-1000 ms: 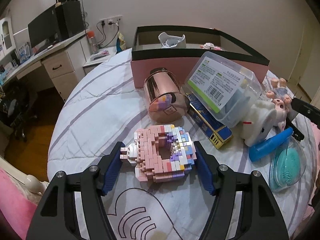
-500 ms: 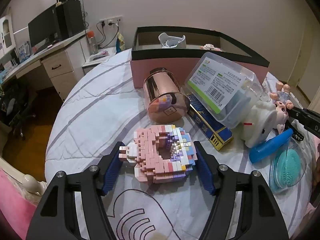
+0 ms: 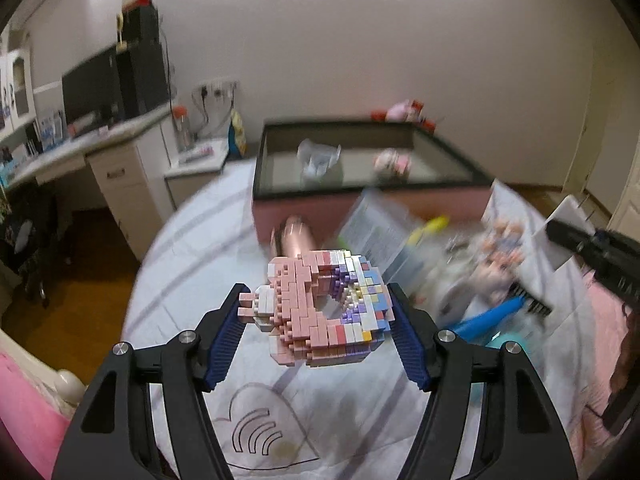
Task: Organize rigid objects
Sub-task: 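Grip and lift the pink donut with the left tool while the right tool lifts the charger, then carry the donut and charger into the pink box and open both tools, then withdraw both open tools from the pink box, then reach the left tool to the teal brush case while the right tool reaches the doll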
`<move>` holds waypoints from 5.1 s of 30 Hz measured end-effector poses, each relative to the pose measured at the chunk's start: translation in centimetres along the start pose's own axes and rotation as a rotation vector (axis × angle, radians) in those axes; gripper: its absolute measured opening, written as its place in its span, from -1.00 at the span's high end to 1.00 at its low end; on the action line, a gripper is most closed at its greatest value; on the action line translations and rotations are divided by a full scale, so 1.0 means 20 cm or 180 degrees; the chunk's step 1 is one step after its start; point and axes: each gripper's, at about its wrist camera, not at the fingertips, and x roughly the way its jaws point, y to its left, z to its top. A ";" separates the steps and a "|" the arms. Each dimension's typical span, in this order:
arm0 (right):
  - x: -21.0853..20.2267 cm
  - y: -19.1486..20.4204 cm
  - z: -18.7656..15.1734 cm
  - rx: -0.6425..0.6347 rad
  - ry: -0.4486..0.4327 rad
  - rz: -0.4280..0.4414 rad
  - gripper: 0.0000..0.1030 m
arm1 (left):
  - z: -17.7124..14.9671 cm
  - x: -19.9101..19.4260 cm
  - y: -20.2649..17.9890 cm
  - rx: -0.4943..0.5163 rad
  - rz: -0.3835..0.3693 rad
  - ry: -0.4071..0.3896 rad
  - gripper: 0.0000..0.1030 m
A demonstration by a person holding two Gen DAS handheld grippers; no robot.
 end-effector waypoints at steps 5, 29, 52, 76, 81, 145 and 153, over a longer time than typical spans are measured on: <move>-0.15 0.14 0.08 -0.0106 -0.0352 0.0104 0.54 | 0.13 -0.19 -0.08 0.0041 -0.0013 -0.0468 -0.34; -0.18 0.25 0.37 -0.0280 -0.0766 0.0172 0.54 | 0.55 -0.23 -0.20 0.0285 -0.0046 -0.0939 -0.34; 0.88 0.04 0.48 -0.0316 0.0834 0.0121 0.54 | 0.70 0.92 -0.22 0.0553 -0.0181 0.0572 -0.35; 0.05 0.09 0.52 -0.0042 -0.0428 0.0086 -0.73 | 0.60 -0.05 -0.05 0.0049 0.0170 -0.0663 -0.99; -0.22 0.19 0.44 -0.0147 -0.0784 0.0010 -0.74 | 0.47 -0.31 -0.09 0.0011 0.0187 -0.0969 -1.00; -0.22 -0.25 -0.31 0.0465 0.0007 -0.0620 -0.75 | -0.21 0.14 -0.65 0.0256 -0.0257 0.0372 -0.95; -0.15 -0.25 -0.31 0.0468 0.0085 -0.0470 -0.75 | -0.20 0.17 -0.68 0.0322 -0.0462 0.0441 -0.24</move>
